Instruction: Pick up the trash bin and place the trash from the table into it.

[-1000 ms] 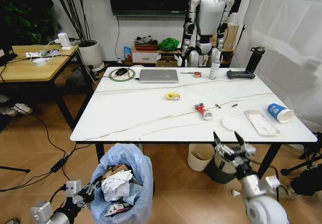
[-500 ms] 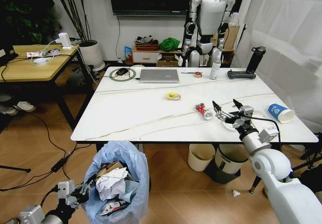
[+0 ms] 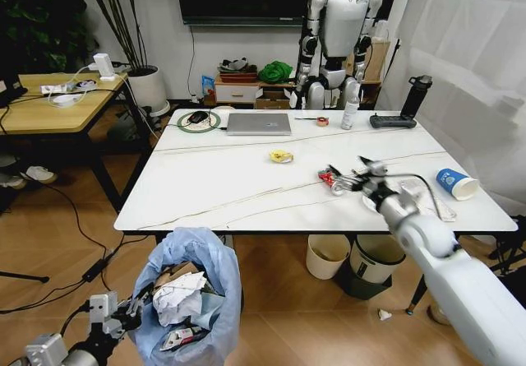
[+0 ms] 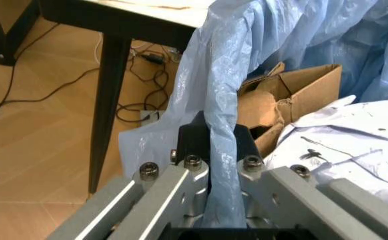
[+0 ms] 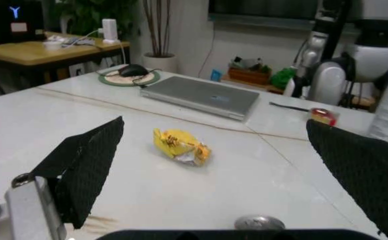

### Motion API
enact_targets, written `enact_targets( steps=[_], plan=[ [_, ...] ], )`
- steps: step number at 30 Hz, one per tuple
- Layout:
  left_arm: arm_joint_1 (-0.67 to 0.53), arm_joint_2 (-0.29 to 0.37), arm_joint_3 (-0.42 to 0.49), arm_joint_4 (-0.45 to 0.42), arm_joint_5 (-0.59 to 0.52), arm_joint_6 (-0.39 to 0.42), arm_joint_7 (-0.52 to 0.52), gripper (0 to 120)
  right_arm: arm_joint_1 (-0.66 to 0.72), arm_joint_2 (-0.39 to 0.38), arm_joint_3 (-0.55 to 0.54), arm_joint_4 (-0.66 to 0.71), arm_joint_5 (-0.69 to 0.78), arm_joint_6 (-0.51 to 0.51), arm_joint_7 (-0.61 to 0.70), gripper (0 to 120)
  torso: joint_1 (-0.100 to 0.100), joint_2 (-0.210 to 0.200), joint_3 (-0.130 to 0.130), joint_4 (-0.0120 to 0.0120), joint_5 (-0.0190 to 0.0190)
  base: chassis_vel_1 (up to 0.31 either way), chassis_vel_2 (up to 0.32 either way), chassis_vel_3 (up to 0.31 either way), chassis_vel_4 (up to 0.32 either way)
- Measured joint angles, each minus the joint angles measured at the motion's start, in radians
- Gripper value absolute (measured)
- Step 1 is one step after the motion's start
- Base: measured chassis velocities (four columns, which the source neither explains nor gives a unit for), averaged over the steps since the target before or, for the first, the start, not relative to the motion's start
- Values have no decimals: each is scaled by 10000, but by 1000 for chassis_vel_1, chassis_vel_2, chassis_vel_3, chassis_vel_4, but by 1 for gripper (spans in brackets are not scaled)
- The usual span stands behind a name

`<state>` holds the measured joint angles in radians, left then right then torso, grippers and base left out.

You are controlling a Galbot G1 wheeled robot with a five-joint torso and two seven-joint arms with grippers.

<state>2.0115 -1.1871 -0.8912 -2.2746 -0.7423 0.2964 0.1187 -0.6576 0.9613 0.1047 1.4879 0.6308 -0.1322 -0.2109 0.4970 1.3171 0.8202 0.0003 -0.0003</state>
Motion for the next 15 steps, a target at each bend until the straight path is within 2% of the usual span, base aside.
enact_targets(
  steps=[2,4,5,8,11,12,15],
  plan=[
    [23,-28,-28,-122,27,36,-44,0,847,303,-686,-830,-6,-42,-169,100,1,0,0,0,1,0,0,0,0],
    [27,-33,-31,-140,34,41,-48,0,955,360,-778,-957,-12,-54,-189,100,0,0,1,1,3,0,0,0,0],
    [54,-45,-47,-220,71,63,-72,0,1515,731,-1276,-1708,-130,-107,-260,100,1,0,1,-1,-1,0,0,0,0],
    [91,-73,-58,-292,129,73,-84,0,2067,1442,-1794,-2845,-661,-128,-293,100,1,0,1,-4,1,0,0,0,0],
    [118,-144,-60,-333,199,74,-85,0,2533,2273,-1997,-4112,-1401,-71,-298,100,1,0,1,-2,1,0,0,0,0],
    [118,-144,-60,-333,199,74,-85,0,2533,2273,-1997,-4112,-1401,-71,-298,100,1,0,1,-2,1,0,0,0,0],
    [125,-235,-46,-349,267,74,-86,0,2932,2914,-1998,-5156,-2271,187,-295,100,1,0,1,0,1,0,0,0,0]
  ],
)
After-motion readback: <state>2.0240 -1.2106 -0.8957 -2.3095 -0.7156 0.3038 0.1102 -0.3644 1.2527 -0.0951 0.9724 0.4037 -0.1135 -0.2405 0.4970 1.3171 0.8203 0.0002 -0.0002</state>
